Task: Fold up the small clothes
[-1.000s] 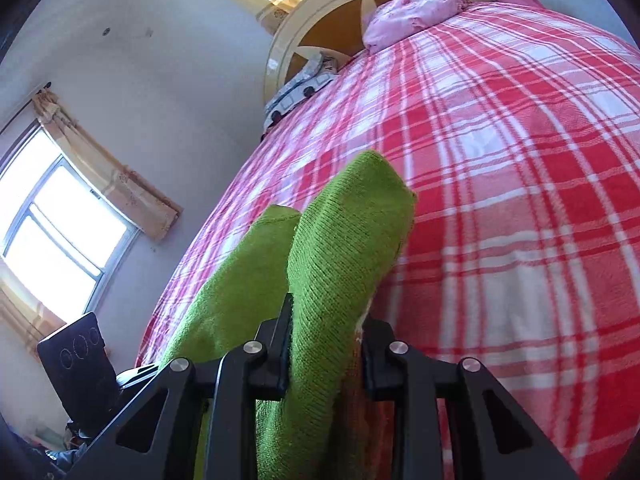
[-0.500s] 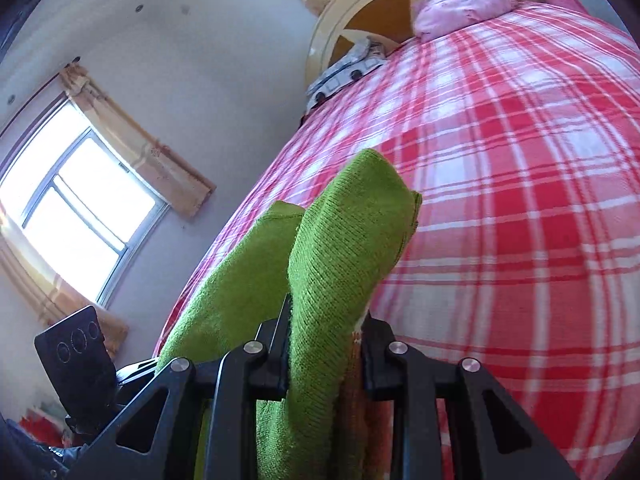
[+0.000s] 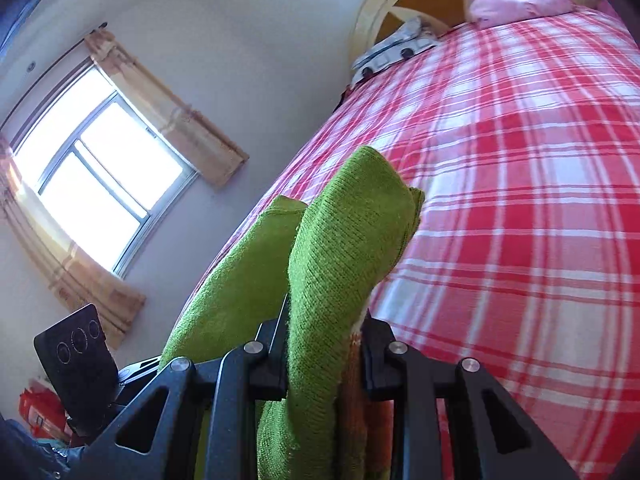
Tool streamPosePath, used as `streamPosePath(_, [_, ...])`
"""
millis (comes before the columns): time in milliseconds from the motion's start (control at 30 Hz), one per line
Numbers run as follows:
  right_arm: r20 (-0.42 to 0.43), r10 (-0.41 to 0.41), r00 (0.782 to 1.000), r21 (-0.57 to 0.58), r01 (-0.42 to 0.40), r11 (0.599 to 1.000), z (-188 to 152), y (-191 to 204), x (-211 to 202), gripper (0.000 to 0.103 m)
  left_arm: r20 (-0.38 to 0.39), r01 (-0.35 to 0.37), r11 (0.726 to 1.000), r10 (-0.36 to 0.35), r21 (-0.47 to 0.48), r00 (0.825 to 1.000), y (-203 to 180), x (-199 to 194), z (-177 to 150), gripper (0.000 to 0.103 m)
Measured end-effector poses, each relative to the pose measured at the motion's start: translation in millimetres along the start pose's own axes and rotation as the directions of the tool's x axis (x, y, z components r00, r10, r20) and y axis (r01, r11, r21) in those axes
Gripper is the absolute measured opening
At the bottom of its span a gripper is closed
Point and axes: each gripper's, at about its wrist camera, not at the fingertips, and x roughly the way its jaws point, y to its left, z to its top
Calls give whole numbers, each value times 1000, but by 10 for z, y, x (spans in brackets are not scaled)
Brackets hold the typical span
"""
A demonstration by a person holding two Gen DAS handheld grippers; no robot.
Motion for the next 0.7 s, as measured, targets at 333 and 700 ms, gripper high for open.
streamPosePath(333, [-75,73,995,-31,-75,997,-51,325,584,26,20,-68,996,69,-66,997,455,-280,-176,41])
streamPosePath(700, [-141,118,983,-55,-127,990,-88,545,1015,26,40,-101,986,108,-135,993,803,-469,-303,41])
